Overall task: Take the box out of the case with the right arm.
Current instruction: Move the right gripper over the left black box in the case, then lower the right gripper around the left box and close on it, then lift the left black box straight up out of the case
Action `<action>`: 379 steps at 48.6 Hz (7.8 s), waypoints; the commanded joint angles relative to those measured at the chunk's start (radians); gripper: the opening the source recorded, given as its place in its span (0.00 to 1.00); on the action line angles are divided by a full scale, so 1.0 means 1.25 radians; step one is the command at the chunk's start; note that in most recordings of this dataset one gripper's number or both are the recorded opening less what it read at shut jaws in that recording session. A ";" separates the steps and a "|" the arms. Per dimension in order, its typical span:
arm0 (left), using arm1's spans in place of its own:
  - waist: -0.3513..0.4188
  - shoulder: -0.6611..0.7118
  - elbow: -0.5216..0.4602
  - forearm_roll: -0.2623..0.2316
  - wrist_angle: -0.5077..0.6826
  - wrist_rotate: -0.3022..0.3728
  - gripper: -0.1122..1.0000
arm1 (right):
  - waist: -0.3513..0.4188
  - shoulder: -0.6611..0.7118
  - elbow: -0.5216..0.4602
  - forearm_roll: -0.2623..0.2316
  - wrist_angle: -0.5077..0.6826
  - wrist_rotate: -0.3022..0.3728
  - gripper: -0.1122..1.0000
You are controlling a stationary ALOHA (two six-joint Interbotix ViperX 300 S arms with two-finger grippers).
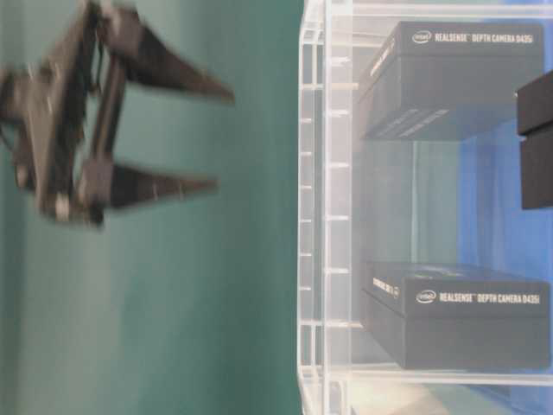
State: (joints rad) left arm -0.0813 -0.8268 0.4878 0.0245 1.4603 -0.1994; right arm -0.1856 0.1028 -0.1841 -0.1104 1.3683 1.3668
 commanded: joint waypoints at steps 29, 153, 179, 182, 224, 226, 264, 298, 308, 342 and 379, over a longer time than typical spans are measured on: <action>-0.001 -0.013 -0.009 0.002 -0.002 0.000 0.12 | 0.032 0.249 -0.368 0.006 0.043 0.000 0.92; -0.001 -0.015 -0.007 0.002 0.013 -0.001 0.12 | 0.036 0.263 -0.367 -0.007 0.025 0.034 0.95; -0.001 -0.015 -0.009 0.002 0.015 -0.001 0.12 | 0.036 0.282 -0.360 -0.007 0.025 0.036 0.95; -0.001 -0.016 -0.007 0.002 0.013 -0.001 0.12 | 0.034 0.283 -0.352 -0.010 0.025 0.034 0.95; -0.001 -0.015 -0.007 0.002 0.013 -0.004 0.12 | 0.029 0.296 -0.164 -0.025 -0.163 0.082 0.95; -0.001 -0.015 -0.007 0.002 0.013 -0.004 0.12 | 0.029 0.297 -0.157 -0.025 -0.174 0.087 0.95; -0.001 -0.016 -0.007 0.001 0.013 -0.005 0.12 | 0.026 0.323 -0.144 -0.016 -0.196 0.146 0.95; -0.001 -0.020 -0.007 0.001 0.029 -0.005 0.12 | 0.028 0.335 -0.144 0.007 -0.196 0.164 0.74; -0.001 -0.020 -0.007 0.002 0.029 -0.005 0.12 | 0.032 0.335 -0.145 0.005 -0.190 0.175 0.73; -0.001 -0.020 -0.007 0.002 0.029 -0.002 0.12 | 0.032 0.285 -0.236 -0.021 -0.081 0.175 0.72; -0.001 -0.031 -0.007 0.002 0.029 -0.002 0.12 | 0.050 0.260 -0.583 -0.158 0.206 0.126 0.72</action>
State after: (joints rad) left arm -0.0813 -0.8682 0.4893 0.0261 1.5002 -0.2056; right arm -0.1335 0.4893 -0.8575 -0.2838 1.6122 1.5278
